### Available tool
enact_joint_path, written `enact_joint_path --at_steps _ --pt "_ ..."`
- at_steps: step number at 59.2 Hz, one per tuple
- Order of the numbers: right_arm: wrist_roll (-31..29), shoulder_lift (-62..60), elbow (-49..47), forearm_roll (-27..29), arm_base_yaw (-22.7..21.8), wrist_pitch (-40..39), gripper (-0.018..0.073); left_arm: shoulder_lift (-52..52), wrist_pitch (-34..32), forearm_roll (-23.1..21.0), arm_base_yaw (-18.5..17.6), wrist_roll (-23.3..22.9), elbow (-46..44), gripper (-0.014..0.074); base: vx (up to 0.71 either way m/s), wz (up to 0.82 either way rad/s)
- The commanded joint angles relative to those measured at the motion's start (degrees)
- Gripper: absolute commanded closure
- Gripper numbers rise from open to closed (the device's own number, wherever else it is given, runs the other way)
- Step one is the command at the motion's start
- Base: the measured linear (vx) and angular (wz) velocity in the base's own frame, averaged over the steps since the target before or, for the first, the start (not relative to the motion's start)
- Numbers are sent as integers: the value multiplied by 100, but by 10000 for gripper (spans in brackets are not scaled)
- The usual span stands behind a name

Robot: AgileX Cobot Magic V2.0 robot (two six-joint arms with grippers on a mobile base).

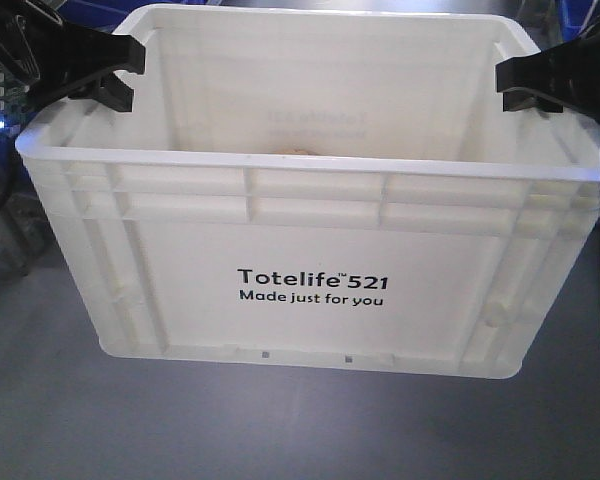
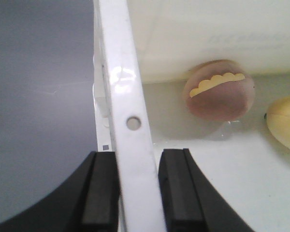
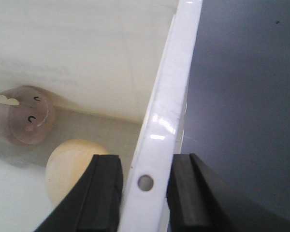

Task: Place moving items into box and shelve
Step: 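Carry the crate up to the blue-bin shelving with both grippers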

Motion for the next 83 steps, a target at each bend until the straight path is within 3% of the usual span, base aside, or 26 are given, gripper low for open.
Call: enact_joint_path --at_steps 1,35,83 --pt "112 -197 -240 162 5 -643 565 -341 -782 -506 -86 82 -264 602 33 -46" --pt "112 -197 -240 162 5 -629 565 -341 -777 -506 -86 82 -264 602 36 -35" --pt "112 -197 -240 162 5 -581 565 -341 -777 -511 -86 82 -264 602 43 -12"
